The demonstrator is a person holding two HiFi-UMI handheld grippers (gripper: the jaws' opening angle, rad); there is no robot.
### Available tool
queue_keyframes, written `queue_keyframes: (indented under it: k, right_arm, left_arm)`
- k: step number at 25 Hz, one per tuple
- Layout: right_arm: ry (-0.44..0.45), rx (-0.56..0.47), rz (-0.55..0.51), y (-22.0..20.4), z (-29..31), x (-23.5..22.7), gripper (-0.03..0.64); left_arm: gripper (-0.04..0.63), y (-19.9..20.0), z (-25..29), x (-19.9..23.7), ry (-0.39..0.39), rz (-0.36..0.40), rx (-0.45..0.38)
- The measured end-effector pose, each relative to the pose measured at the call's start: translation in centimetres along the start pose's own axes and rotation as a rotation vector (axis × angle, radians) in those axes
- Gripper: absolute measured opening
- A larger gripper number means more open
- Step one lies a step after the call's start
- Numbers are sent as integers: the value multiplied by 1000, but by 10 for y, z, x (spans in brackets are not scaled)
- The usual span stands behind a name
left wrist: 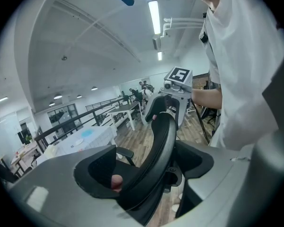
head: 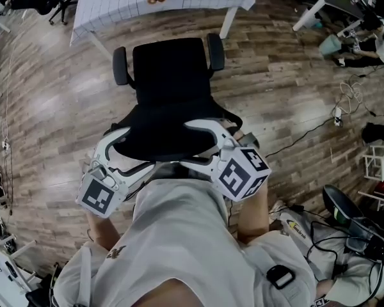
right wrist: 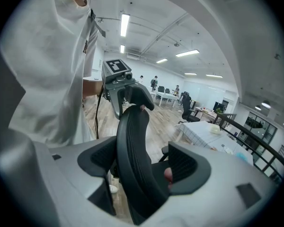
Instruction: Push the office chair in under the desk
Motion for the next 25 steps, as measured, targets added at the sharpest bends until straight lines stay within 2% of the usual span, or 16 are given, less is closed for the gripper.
queue_keyframes:
  k: [15,25]
  right_arm:
    - [12,34,6,-6,8,-13,345]
    - [32,26,7,-12,8,-32,345]
  left_arm:
    - [366,-2,4,16,-44,0,14]
    - [367,6,15,30,-23,12,-8]
Point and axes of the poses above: the fingertips, and each gripper's own axes: z forward along the fingers, x to its left, y out of its top, the point moved 3 cm from there along -z, backward along the fingers, and after that the axes turned 15 degrees about -y, right-handed, at the moved point
